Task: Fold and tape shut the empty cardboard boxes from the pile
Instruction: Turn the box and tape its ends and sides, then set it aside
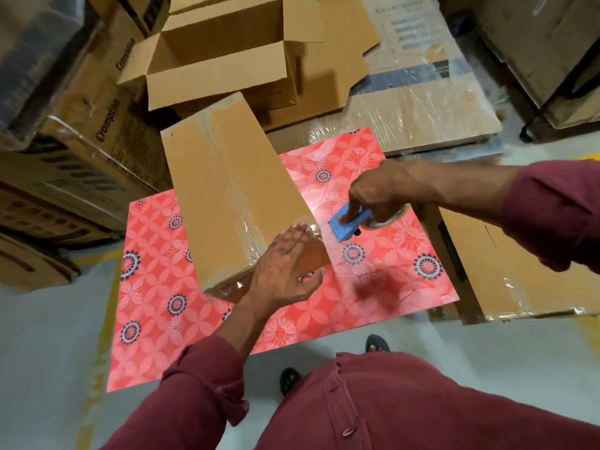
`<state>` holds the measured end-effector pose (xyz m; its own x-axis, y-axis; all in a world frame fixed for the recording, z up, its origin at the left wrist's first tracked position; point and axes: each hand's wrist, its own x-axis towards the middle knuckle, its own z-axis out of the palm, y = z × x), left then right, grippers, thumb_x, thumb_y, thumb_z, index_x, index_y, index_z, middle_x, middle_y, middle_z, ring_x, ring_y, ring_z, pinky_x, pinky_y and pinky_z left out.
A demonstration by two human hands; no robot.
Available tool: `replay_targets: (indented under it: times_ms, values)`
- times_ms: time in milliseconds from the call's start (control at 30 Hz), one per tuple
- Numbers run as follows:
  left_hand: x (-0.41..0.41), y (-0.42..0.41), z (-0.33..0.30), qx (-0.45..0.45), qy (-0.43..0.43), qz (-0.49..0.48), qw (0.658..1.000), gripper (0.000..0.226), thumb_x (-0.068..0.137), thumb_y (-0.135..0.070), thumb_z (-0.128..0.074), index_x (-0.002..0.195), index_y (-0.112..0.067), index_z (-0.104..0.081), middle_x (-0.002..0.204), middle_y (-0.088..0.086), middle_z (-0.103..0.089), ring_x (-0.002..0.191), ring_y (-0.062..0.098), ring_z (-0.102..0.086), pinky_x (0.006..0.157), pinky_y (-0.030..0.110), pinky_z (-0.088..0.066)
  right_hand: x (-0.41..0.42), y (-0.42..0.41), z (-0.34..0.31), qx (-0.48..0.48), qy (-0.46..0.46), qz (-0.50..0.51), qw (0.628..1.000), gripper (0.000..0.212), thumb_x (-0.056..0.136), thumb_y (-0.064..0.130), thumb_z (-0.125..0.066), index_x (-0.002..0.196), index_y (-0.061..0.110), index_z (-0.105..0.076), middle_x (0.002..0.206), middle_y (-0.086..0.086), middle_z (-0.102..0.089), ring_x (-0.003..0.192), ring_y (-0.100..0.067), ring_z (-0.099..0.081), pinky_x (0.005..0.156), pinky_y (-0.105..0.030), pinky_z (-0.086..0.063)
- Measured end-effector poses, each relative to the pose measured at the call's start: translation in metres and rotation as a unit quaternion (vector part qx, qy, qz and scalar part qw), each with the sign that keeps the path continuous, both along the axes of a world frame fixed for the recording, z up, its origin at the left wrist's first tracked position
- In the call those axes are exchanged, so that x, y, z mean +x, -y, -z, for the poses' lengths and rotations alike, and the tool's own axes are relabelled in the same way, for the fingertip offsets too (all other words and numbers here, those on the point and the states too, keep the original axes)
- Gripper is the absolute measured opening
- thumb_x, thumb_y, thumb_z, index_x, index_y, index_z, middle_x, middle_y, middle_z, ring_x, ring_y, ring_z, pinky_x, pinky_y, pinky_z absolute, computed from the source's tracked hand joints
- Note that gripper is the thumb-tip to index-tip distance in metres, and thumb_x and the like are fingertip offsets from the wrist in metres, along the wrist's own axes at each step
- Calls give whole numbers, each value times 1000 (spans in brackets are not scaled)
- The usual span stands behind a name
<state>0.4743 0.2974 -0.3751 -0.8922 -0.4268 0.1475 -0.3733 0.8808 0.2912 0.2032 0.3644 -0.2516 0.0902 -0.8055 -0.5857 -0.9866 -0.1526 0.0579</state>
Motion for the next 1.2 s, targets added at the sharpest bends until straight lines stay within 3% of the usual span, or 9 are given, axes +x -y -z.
replay_targets:
  times_ms: [167, 267, 400, 567, 700, 800, 1000, 1067, 1200]
  values:
    - [-5, -3, -14, 0, 20, -19, 1000, 81, 88, -62, -56, 151, -11, -53, 159, 9, -49, 149, 21, -43, 123, 38, -35, 14, 21, 13, 7, -16, 13, 1000, 37, 86, 49, -73, 123, 54, -68, 113, 17, -71, 106, -18, -68, 87, -36, -48]
    - [-10, -3, -26, -18, 67, -28, 997, 81, 85, -66, -53, 149, -15, -56, 157, 6, -51, 146, 19, -47, 117, 39, -44, 13, 17, 41, 50, -99, -5, 994, 32, 75, 57, -81, 102, 42, -77, 101, 21, -73, 94, -13, -66, 93, -45, -36]
    - [-20, 8, -37, -95, 102, 15, 990, 78, 88, -72, -50, 148, -23, -57, 153, 6, -56, 135, 24, -57, 104, 39, -50, -5, 2, 76, 64, -41, 62, 995, 26, 80, 46, -82, 104, 36, -78, 104, 17, -76, 97, -13, -71, 89, -34, -55]
    - [-43, 25, -46, -128, 149, 89, 976, 81, 86, -87, -43, 139, -28, -60, 148, 12, -49, 138, 31, -43, 109, 48, -39, -25, -24, 97, 73, 71, 73, 992, 8, 85, 32, -79, 87, 26, -75, 92, 4, -73, 74, -15, -63, 69, -33, -50]
    - [-61, 32, -45, -150, 207, 94, 962, 87, 75, -100, -30, 119, -36, -70, 158, 13, -40, 151, 35, -27, 118, 69, -15, -34, -22, 120, 121, 135, 88, 980, 41, 92, 16, -72, 133, 21, -69, 128, -1, -70, 105, -23, -66, 82, -27, -46]
    - [-74, 29, -41, -152, 258, 89, 950, 93, 70, -104, -25, 108, -36, -75, 166, 8, -30, 156, 34, -16, 116, 78, -3, -41, -14, 138, 114, 173, 114, 972, 54, 88, 16, -74, 140, 25, -65, 130, -7, -70, 107, -28, -67, 89, -30, -49]
    - [-91, 35, -43, -79, 299, 106, 945, 109, 68, -107, -12, 146, -44, -55, 175, -1, -10, 160, 29, 3, 113, 81, 9, -70, -15, 157, 97, 224, 186, 952, 61, 85, 11, -74, 141, 31, -63, 124, 2, -68, 99, -25, -67, 78, -25, -52]
    - [-90, 47, -47, -13, 233, 123, 965, 98, 76, -101, -22, 146, -41, -55, 169, -2, -29, 160, 24, -10, 115, 79, 3, -79, -12, 166, 104, 261, 218, 935, 58, 86, 4, -72, 138, 29, -65, 121, 4, -64, 86, -19, -63, 68, -19, -49]
    - [-80, 71, -48, 22, 149, 188, 971, 62, 87, -85, -46, 102, -30, -71, 120, -13, -67, 139, 18, -50, 111, 74, -18, -85, -3, 173, 107, 293, 262, 913, 58, 83, 5, -77, 133, 31, -68, 138, 0, -59, 112, -26, -63, 94, -35, -55]
